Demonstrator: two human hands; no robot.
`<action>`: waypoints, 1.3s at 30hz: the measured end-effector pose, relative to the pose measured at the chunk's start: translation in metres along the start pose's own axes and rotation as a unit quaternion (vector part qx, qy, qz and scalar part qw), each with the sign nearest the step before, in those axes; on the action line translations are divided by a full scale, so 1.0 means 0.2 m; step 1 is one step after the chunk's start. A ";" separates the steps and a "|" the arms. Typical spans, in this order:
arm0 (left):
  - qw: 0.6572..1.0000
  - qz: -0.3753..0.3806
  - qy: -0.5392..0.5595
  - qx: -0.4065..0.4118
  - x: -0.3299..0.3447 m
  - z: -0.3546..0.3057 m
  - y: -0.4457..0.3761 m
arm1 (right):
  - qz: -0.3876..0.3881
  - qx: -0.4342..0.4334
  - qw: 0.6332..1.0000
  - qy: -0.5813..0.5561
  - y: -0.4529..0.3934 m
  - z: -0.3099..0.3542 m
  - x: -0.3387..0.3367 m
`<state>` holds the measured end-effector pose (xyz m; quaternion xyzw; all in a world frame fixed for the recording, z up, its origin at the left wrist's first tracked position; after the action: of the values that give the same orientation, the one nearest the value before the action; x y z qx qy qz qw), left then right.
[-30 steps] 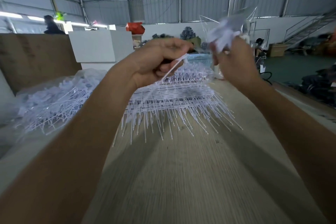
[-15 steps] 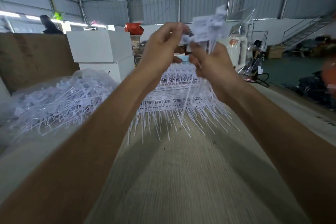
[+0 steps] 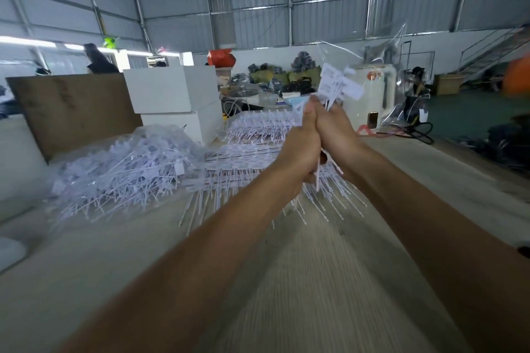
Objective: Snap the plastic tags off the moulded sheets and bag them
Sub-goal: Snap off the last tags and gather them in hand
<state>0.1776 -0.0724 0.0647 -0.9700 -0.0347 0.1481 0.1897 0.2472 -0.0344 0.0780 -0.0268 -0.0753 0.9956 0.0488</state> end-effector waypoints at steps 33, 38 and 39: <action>0.947 -0.098 -0.195 -0.238 -1.48 0.72 -0.07 | 0.396 0.179 0.900 -0.029 -0.01 -0.52 -0.13; 0.786 -0.036 -0.601 -0.141 -1.44 0.82 -0.20 | 0.358 0.182 0.915 -0.044 -0.04 -0.56 -0.12; 0.759 -0.021 -0.635 -0.141 -1.42 0.83 -0.22 | 0.360 0.180 0.915 -0.032 -0.03 -0.56 -0.11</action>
<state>-0.1446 -0.0074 0.0116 -0.6684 -0.1877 0.7196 -0.0114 0.2769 -0.0142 -0.0300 -0.0106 0.1187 0.9429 -0.3110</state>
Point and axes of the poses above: each hand's wrist, its own y-axis away from the middle knuckle, its own x-axis out of the palm, z = x × y, the point moved 2 cm from there along -y, towards the middle knuckle, and after that the axes turned 11 degrees about x, right-handed, at the moved point
